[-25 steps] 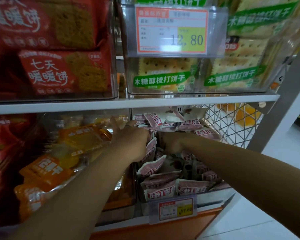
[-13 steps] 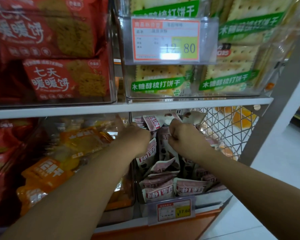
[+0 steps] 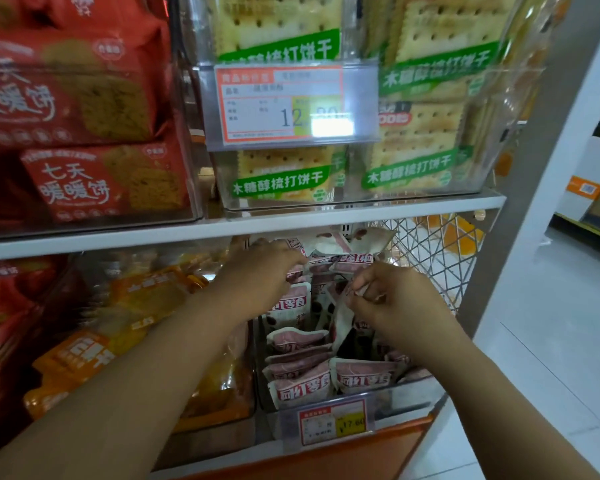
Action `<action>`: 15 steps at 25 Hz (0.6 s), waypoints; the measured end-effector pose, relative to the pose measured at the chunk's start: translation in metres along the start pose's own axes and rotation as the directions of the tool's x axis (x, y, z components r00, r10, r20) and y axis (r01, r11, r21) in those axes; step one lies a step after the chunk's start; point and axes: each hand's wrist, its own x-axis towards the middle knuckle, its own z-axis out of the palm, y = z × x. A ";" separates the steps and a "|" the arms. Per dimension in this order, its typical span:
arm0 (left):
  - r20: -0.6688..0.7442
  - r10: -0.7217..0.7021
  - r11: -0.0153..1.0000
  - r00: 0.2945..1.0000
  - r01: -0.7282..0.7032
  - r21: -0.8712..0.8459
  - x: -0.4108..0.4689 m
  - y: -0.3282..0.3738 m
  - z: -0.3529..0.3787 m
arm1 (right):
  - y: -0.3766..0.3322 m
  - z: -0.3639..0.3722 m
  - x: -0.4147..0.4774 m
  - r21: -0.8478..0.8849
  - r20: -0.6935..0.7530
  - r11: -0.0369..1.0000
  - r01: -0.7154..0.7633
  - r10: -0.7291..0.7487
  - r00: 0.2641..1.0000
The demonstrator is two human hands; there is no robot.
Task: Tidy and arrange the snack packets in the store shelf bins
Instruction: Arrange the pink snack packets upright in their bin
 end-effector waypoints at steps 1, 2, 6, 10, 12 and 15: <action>0.038 0.021 0.993 0.999 -0.017 -0.114 -0.009 0.000 -0.006 | 0.000 -0.004 0.000 -0.005 0.033 1.000 -0.001 0.001 0.999; 0.129 0.055 0.978 0.990 -0.027 -0.208 -0.019 0.003 -0.012 | 0.000 -0.007 0.000 -0.016 0.060 1.000 -0.001 0.002 0.998; 0.382 0.110 0.984 0.917 -0.046 -0.172 -0.042 0.016 -0.013 | 0.001 -0.011 -0.002 0.027 -0.021 0.999 0.018 -0.017 1.000; 0.344 0.060 0.998 0.937 -0.050 -0.038 -0.030 0.007 -0.008 | 0.006 0.003 -0.002 0.006 -0.203 0.999 0.042 -0.040 0.978; 0.361 0.019 1.000 0.932 -0.015 -0.014 -0.026 0.004 -0.005 | 0.008 0.008 -0.001 0.006 -0.249 0.999 0.035 -0.033 0.968; 0.287 -0.057 0.995 0.956 0.031 0.095 -0.021 0.008 -0.005 | 0.009 0.009 0.002 -0.012 -0.283 0.997 0.077 -0.077 0.956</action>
